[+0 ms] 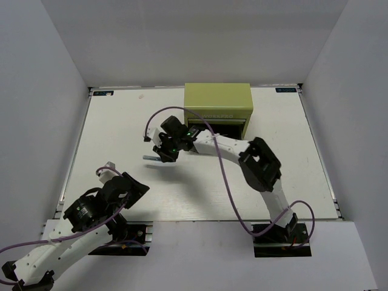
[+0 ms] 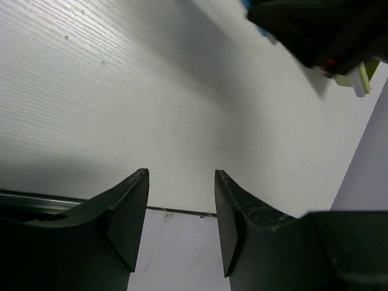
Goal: Sort the stationery into containers
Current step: Pick up the pen from the center of the board, then place the pen in the drawer.
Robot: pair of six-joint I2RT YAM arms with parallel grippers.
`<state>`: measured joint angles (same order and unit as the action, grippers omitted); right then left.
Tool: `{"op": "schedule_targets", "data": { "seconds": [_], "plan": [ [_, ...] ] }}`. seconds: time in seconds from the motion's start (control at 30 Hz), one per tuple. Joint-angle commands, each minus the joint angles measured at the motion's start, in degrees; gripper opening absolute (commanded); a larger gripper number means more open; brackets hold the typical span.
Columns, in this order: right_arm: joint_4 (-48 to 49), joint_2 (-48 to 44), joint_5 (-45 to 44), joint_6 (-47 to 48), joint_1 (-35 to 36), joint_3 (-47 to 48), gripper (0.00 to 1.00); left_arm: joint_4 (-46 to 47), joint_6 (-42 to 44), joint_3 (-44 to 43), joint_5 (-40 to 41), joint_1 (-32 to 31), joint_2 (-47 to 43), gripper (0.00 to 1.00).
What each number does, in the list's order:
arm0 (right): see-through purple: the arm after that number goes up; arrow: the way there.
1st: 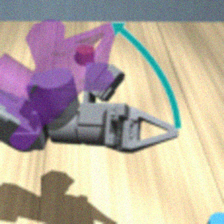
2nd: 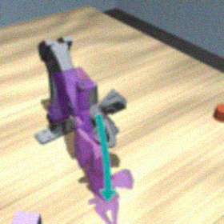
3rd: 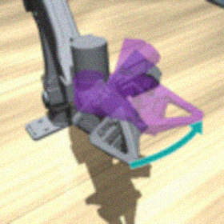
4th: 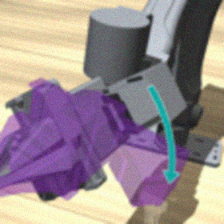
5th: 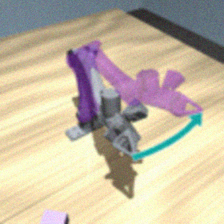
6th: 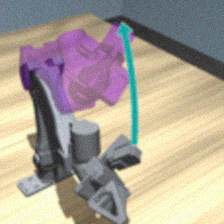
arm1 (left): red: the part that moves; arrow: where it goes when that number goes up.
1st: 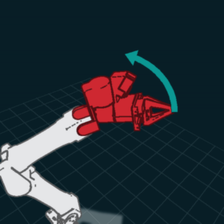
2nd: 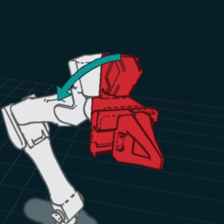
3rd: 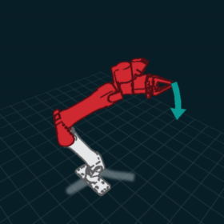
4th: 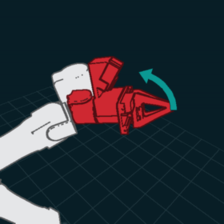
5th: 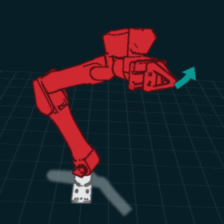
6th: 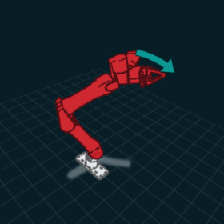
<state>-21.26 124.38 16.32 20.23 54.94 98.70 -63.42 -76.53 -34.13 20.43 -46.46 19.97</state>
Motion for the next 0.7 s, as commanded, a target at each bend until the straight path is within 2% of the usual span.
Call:
{"op": "schedule_targets", "data": {
  "seconds": [0.0, 0.2, 0.47, 0.67],
  "plan": [
    [0.08, -13.68, 1.62, 1.92, -1.67, -2.79, 0.00, 2.50, 0.06, 0.20, 1.28, 0.31, -0.37, 0.58],
    [0.42, -25.04, -4.17, 5.87, -3.60, -13.86, 0.00, 5.67, 1.20, 0.73, 0.76, 0.31, 0.68, 0.58],
    [4.73, -35.86, -15.43, 13.95, -10.19, -29.67, 0.00, 10.40, 2.96, 2.40, -0.38, 0.31, 2.44, 0.58],
    [6.58, -38.86, -18.87, 17.82, -15.64, -33.57, 0.00, 13.94, 4.64, 3.54, -1.44, 0.31, 5.68, 0.59]
  ]
}}
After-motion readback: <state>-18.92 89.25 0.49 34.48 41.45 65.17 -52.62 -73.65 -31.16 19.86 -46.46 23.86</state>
